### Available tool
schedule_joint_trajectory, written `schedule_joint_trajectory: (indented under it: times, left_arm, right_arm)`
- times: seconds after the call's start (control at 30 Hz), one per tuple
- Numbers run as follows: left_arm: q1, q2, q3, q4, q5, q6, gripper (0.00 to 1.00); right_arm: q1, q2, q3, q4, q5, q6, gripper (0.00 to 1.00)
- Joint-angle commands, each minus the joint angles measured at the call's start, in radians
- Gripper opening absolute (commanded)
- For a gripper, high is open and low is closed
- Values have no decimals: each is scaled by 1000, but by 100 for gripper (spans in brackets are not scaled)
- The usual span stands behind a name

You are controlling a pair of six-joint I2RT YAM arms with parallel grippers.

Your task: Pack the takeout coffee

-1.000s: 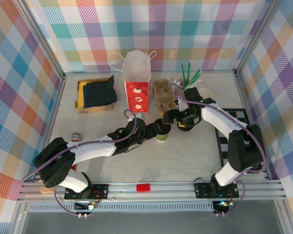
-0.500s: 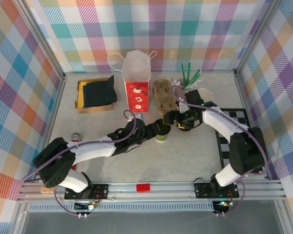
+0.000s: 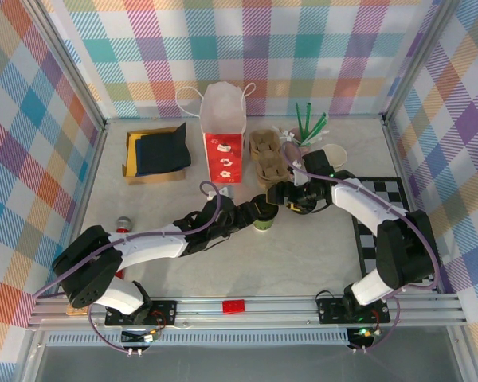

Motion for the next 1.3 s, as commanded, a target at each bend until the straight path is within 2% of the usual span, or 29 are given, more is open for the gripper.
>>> schedule_joint_trajectory:
  times: [0.0,0.83,1.27]
  left_arm:
    - [7,-12,-35,-85,-20,1,53]
    - [7,-28,-43,-117,-41,15,52]
    - [8,-26,-33,-126,-43,25,52]
  right_arm:
    - [6,95,-74,-149,252,4,84]
    - [6,78,-169,-108,304,39,83]
    - [14,37,-128,-135,258,22,82]
